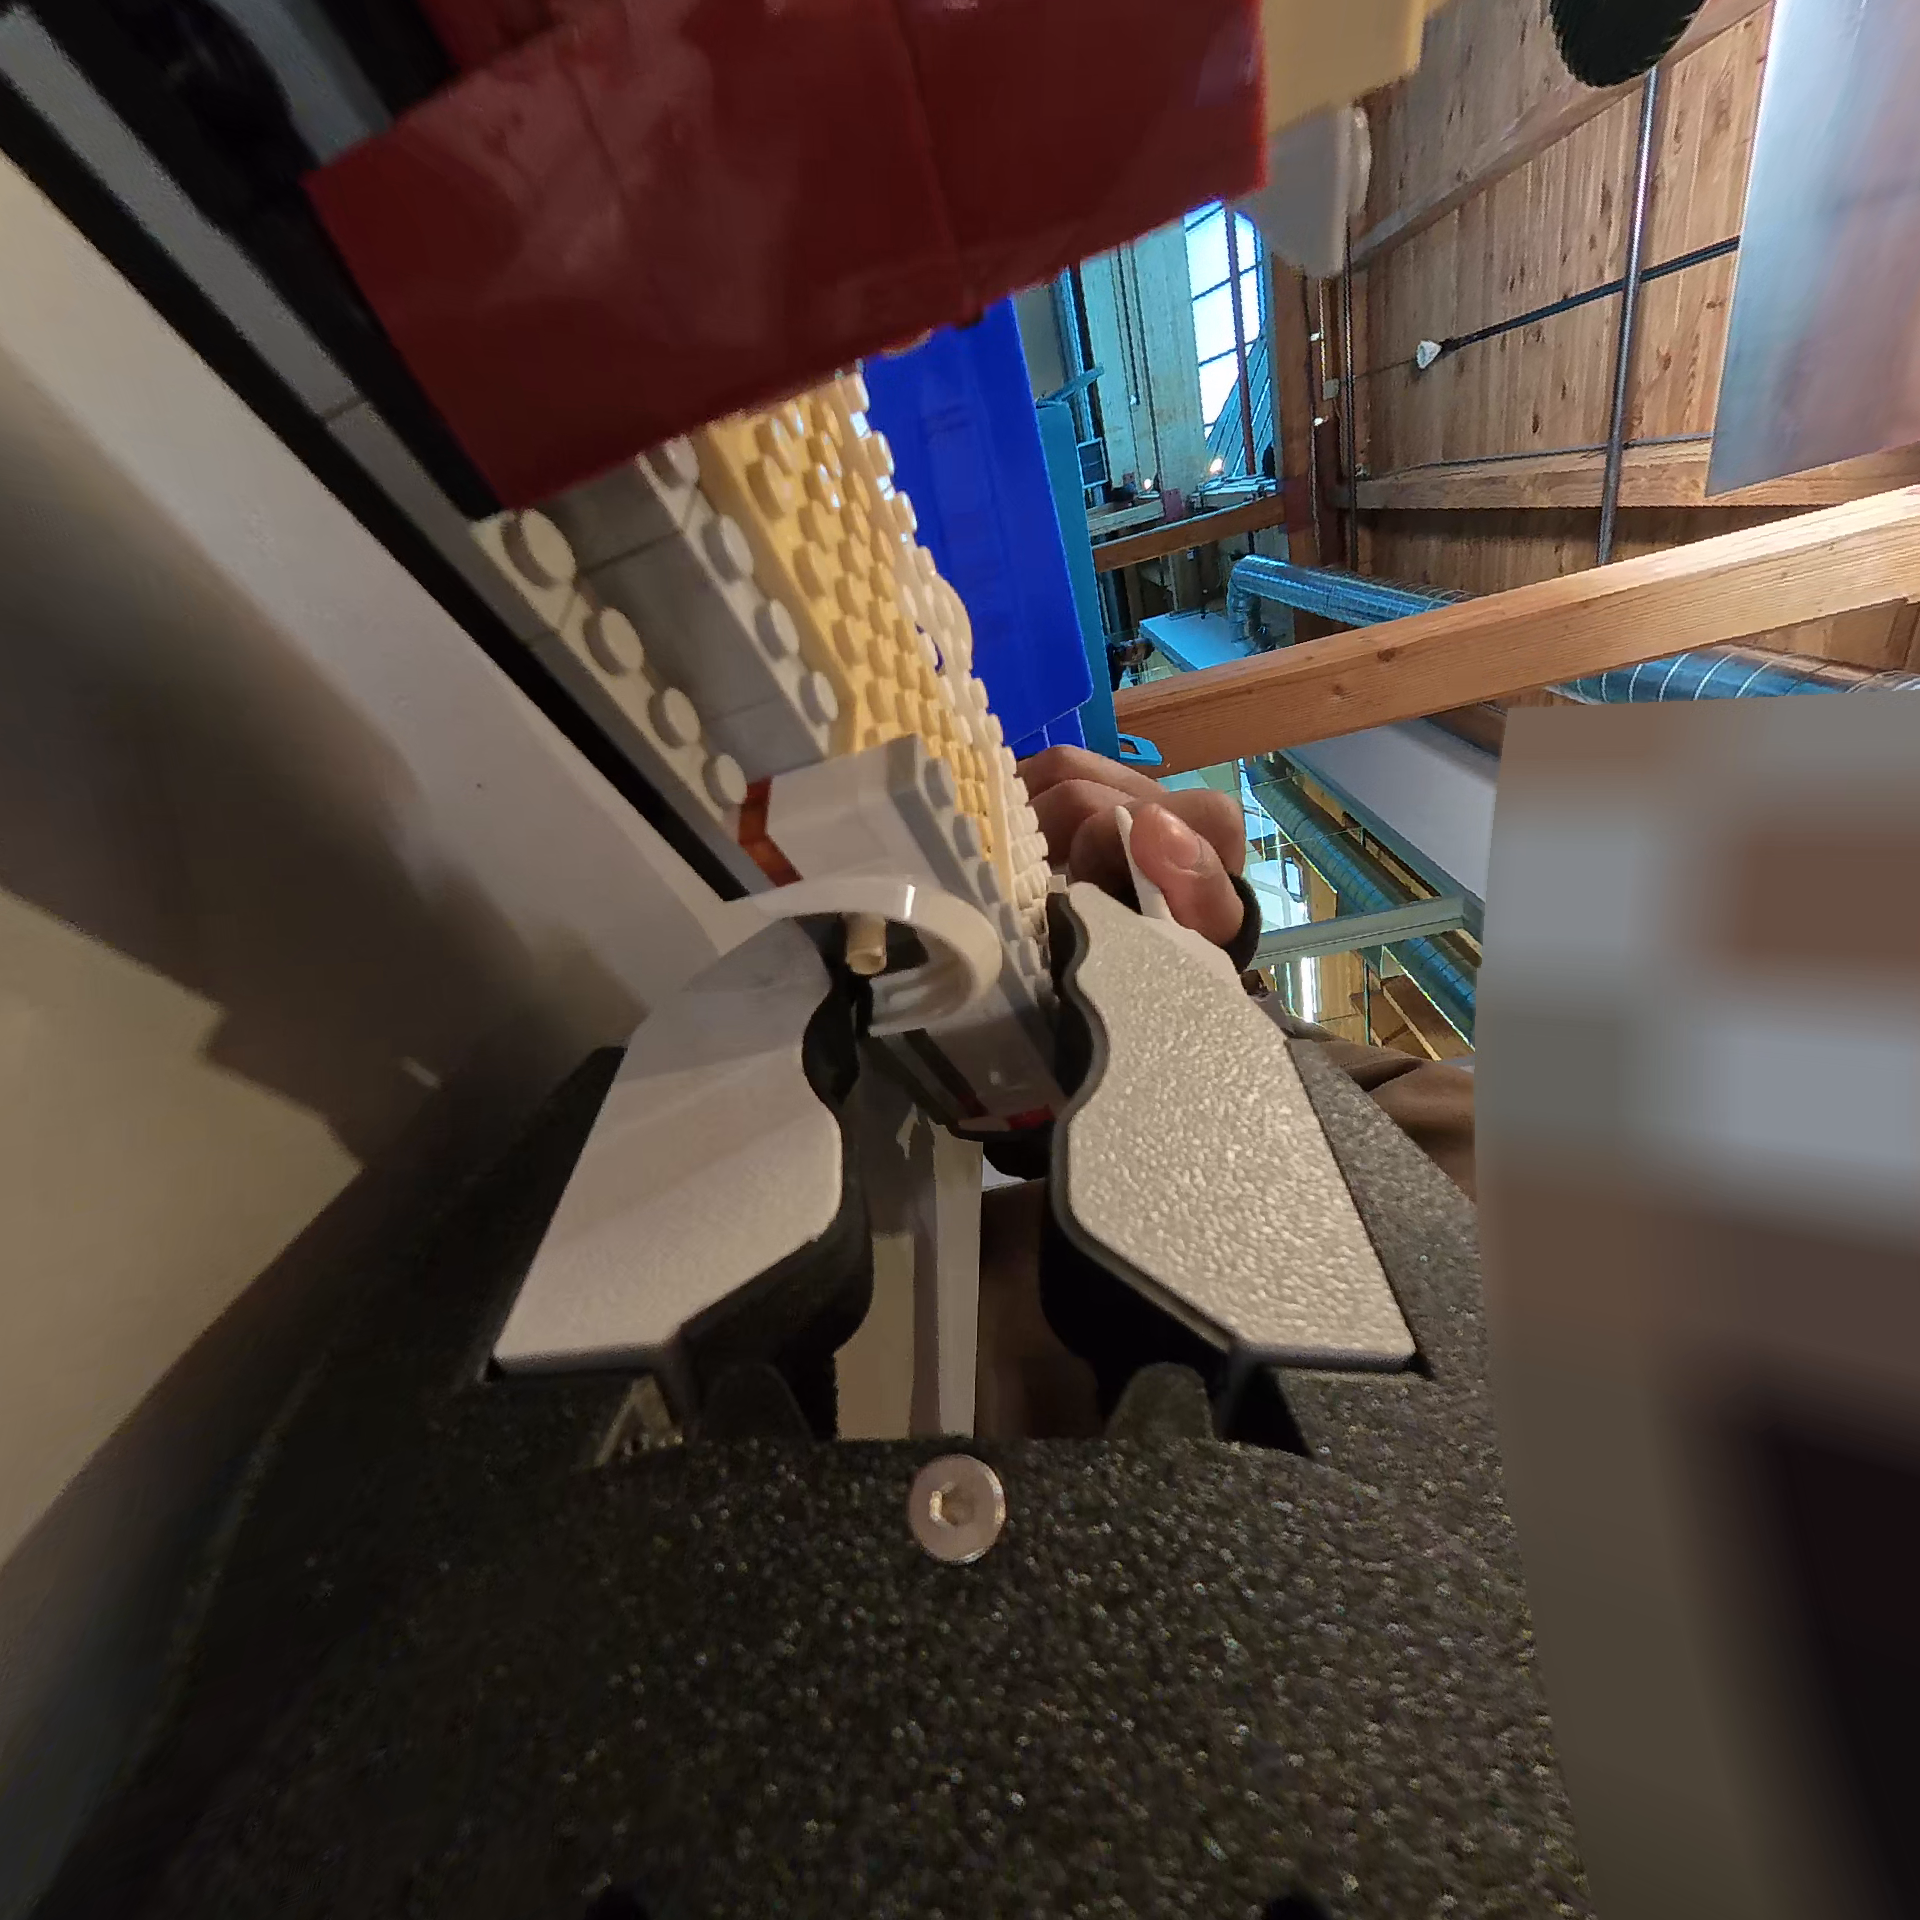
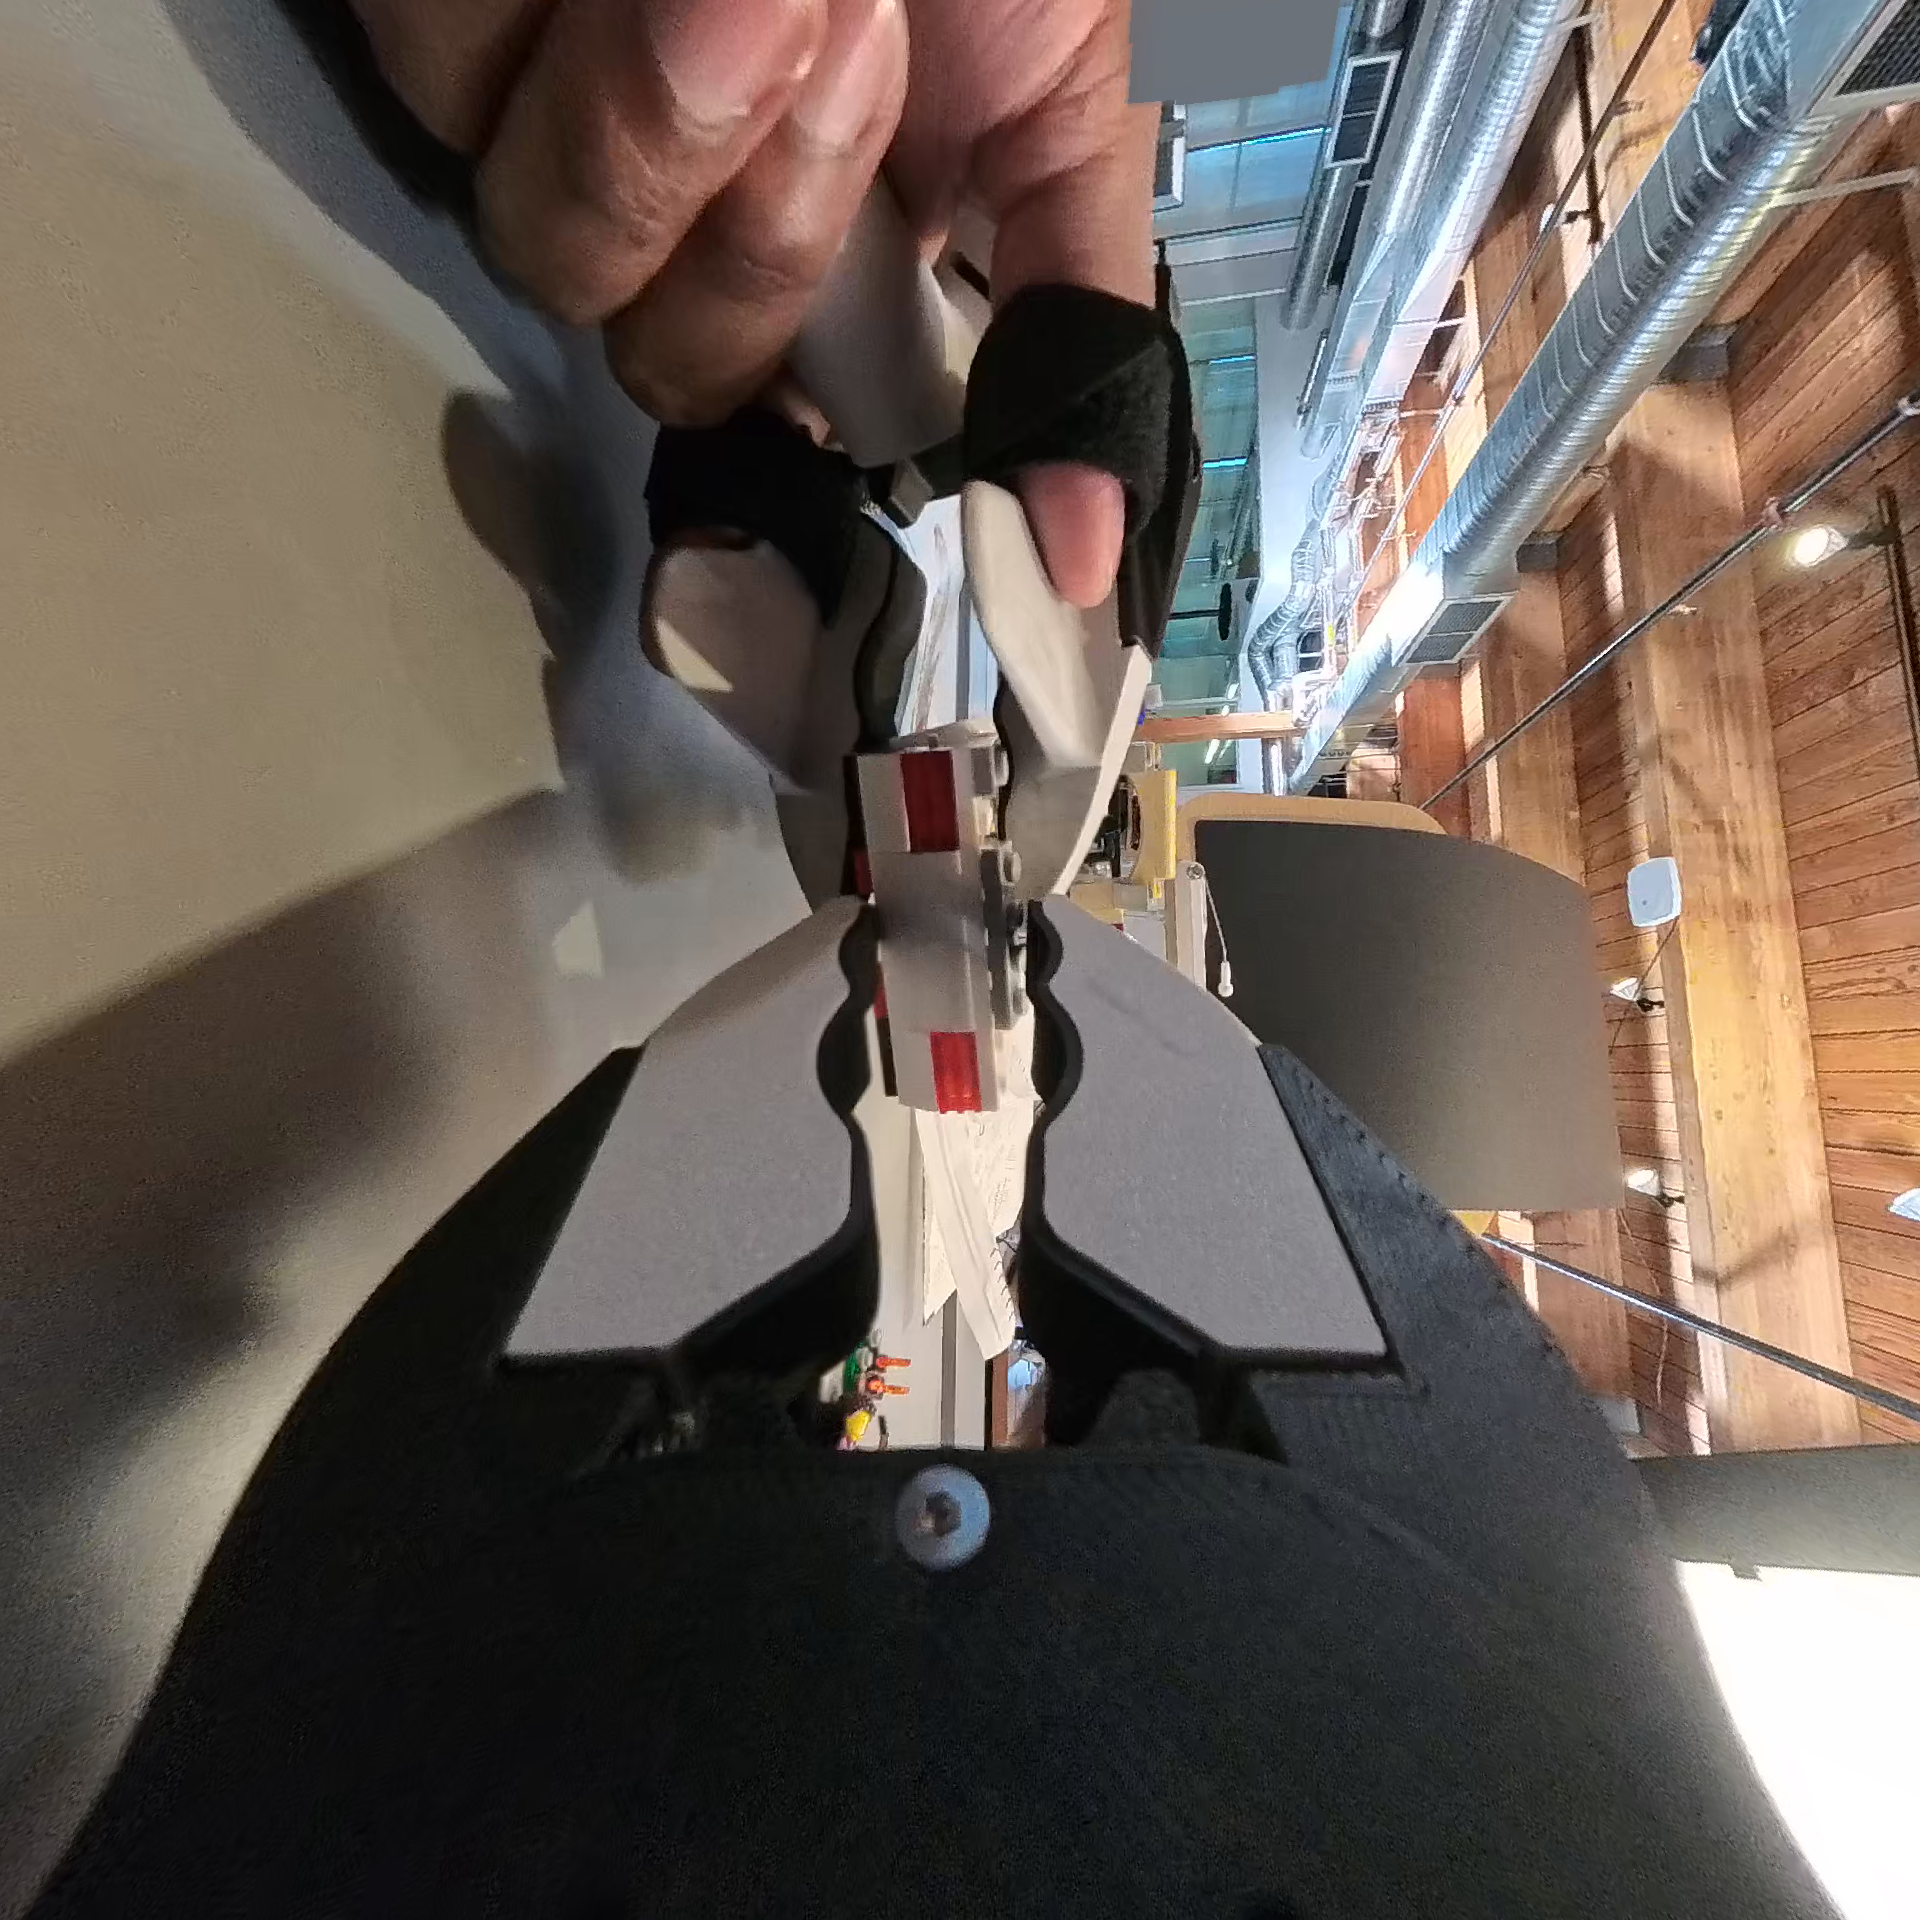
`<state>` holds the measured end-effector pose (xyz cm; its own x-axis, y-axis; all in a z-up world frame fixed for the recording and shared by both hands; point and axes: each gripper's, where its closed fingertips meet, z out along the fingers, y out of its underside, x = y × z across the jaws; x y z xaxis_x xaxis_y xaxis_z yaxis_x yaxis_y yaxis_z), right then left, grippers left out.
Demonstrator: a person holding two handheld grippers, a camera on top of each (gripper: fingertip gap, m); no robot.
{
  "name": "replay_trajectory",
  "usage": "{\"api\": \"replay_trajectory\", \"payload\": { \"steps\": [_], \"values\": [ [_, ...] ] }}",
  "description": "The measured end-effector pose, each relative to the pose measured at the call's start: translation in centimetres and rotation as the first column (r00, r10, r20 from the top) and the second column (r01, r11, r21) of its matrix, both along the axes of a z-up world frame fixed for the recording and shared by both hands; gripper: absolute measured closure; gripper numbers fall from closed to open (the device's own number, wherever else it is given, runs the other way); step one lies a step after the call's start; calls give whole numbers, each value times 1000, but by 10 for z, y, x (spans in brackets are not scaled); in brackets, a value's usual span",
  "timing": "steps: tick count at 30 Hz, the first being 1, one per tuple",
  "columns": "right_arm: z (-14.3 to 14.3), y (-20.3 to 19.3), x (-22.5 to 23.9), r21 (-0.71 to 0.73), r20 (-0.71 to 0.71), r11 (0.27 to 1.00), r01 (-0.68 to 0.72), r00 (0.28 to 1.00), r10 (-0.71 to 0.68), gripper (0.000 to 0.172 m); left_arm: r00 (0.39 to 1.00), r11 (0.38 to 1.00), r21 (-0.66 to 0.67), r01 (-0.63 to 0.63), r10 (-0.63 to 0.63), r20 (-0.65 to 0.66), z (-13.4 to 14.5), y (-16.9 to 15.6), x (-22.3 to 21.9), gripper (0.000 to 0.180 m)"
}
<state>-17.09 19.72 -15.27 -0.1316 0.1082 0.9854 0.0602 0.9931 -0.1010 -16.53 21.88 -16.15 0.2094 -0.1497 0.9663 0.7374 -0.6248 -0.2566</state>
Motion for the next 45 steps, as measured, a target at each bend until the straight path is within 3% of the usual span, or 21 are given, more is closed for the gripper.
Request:
{"api": "replay_trajectory", "payload": {
  "steps": [29,45],
  "values": [
    [-7,0,-1,-9,101,999,-33,994,34,147,1000,999,-28,-28,27,-16,-5,2,-1,146],
    [-5,0,-4,-30,54,999,-18,998,20,146,999,999,-9,-38,38,16,-1,2,-5,146]
  ]
}}
